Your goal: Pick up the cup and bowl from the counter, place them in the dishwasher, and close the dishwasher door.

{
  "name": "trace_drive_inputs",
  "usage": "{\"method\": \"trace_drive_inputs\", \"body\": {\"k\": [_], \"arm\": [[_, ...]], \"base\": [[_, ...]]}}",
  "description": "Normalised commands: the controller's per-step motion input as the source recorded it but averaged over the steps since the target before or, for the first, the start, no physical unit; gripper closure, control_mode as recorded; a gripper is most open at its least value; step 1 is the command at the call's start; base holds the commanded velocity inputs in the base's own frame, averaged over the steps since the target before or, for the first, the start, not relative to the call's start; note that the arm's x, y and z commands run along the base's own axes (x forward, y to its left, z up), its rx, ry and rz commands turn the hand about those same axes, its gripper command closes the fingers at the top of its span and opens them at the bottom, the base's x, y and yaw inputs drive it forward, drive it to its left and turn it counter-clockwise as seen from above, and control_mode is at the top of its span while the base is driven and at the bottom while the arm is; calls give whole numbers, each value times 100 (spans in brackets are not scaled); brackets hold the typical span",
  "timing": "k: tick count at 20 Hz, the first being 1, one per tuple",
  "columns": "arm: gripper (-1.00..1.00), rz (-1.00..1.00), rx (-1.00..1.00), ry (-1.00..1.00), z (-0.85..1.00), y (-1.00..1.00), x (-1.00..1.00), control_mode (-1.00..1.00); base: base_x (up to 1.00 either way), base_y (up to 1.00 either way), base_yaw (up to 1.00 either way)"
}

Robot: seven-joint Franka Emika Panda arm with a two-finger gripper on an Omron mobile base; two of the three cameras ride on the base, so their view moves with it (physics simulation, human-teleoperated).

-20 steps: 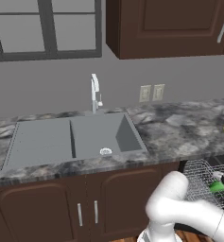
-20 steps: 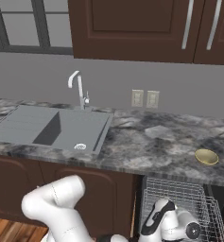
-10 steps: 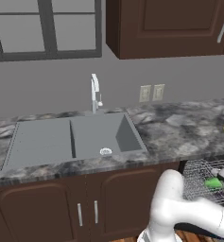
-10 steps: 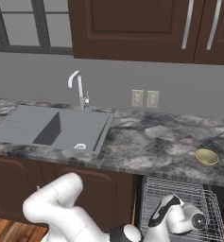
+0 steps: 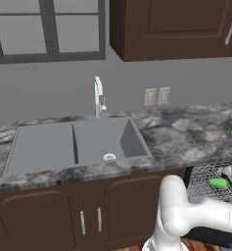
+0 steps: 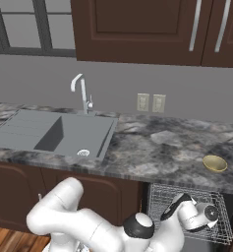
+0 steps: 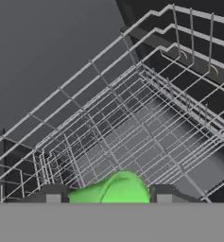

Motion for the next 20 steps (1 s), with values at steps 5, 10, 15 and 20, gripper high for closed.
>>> {"method": "trace_drive_inputs", "body": {"k": [5,10,15,20], "arm": [[-100,1,-12,0,-95,-10,-26,-100],[-100,8,-17,0,-100,0,-66,-100],[-100,5,-7,-2,-42,0,-42,-100],[-100,0,1,-3,48,-9,-4,-100]], "base": [[0,0,0],[0,0,0],[0,0,0],[0,0,0]]}}
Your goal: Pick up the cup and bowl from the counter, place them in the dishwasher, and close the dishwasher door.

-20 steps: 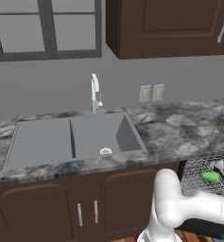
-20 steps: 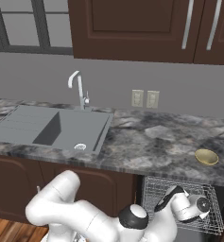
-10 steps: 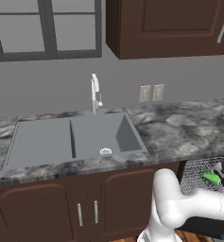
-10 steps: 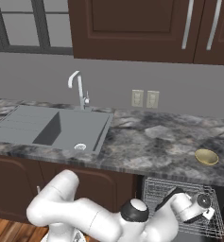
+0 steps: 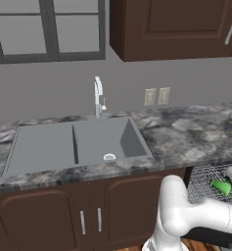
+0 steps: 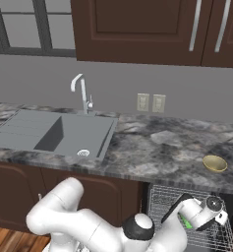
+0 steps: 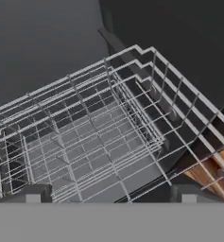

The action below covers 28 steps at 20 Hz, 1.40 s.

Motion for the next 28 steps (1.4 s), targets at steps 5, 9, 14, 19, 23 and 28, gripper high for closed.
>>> {"method": "trace_drive_inputs", "body": {"k": [5,9,14,19,23,28], "arm": [[-100,1,1,0,18,-8,-17,-100],[-100,2,0,0,19,-23,-44,-100],[-100,0,4,0,39,-31,-34,-100],[-100,0,11,0,61,-20,-10,-100],[-100,0,14,0,60,-16,0,-100],[-100,0,14,0,62,-15,0,-100]], "base": [[0,0,0],[0,0,0],[0,0,0],[0,0,0],[0,0,0],[0,0,0]]}}
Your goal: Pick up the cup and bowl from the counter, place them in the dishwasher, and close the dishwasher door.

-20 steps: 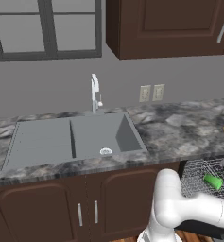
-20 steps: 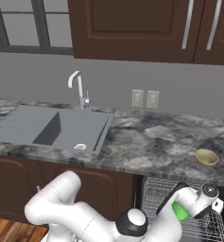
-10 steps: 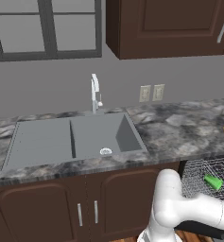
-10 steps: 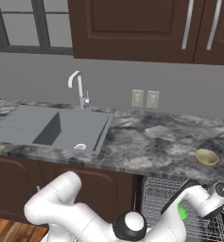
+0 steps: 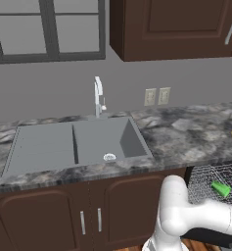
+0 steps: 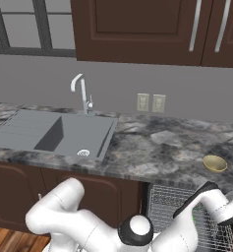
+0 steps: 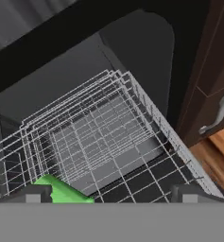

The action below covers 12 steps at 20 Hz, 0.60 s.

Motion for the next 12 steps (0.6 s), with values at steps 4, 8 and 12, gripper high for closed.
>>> {"method": "trace_drive_inputs", "body": {"k": [4,8,12], "arm": [[-100,0,9,0,61,-11,-11,-100],[-100,0,6,0,59,-10,-27,-100],[-100,0,5,0,67,-5,-22,-100]], "base": [[0,0,0],[0,0,0],[0,0,0]]}}
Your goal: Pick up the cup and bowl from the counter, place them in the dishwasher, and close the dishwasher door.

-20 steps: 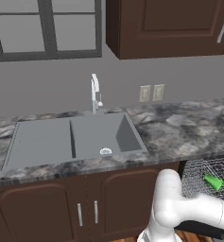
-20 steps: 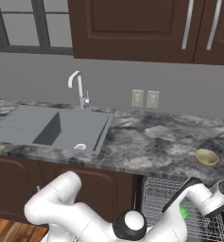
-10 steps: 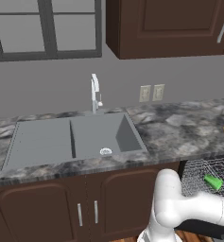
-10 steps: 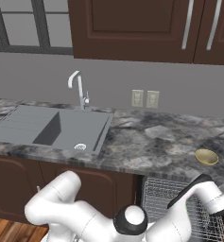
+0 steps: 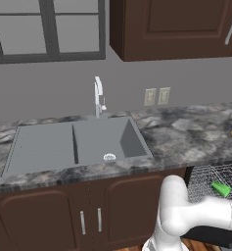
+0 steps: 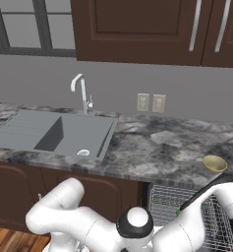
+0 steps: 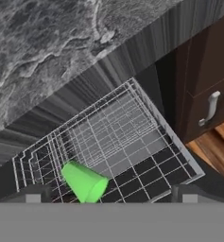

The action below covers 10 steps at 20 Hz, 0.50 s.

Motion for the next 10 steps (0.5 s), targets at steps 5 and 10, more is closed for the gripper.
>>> {"method": "trace_drive_inputs", "body": {"k": [5,10], "arm": [[-100,0,5,0,70,0,-3,-100],[-100,0,3,0,56,0,0,-100]], "base": [[0,0,0],[0,0,0]]}}
